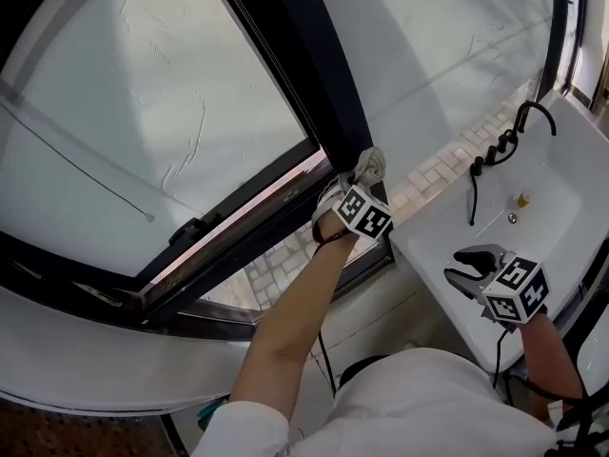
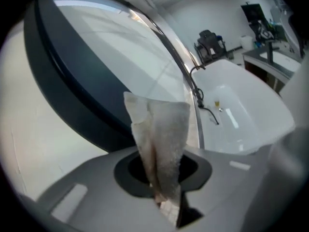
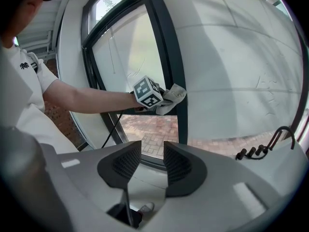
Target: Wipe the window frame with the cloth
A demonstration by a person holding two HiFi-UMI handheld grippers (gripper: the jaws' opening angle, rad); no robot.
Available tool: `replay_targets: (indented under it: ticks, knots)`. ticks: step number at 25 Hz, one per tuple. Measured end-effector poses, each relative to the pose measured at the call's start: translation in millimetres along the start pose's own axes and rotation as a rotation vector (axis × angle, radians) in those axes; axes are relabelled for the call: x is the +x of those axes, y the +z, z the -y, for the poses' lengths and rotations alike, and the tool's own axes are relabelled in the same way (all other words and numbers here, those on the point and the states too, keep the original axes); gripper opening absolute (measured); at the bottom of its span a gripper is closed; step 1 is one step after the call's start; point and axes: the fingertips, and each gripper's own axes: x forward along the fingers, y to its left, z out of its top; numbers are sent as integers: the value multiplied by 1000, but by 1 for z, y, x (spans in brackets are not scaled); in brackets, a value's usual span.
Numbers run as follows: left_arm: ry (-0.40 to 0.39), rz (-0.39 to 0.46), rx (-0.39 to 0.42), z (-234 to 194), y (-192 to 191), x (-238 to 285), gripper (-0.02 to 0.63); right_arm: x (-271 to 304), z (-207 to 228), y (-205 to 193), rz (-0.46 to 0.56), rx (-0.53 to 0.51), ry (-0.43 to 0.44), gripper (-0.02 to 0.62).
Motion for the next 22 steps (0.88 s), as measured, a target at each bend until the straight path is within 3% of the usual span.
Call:
replay_targets:
  ticks: [9,18,22]
  knots:
    - [-1,-47,245,-67,39,-52,91,9,1,11,8,-69,15,146]
    - [-4,-67,377,-119,76,-101,94,27,-14,14,6,-104,68,146]
    - [31,-72,434,-154,103,-130,95,29,-9,19,15,-125,62,146]
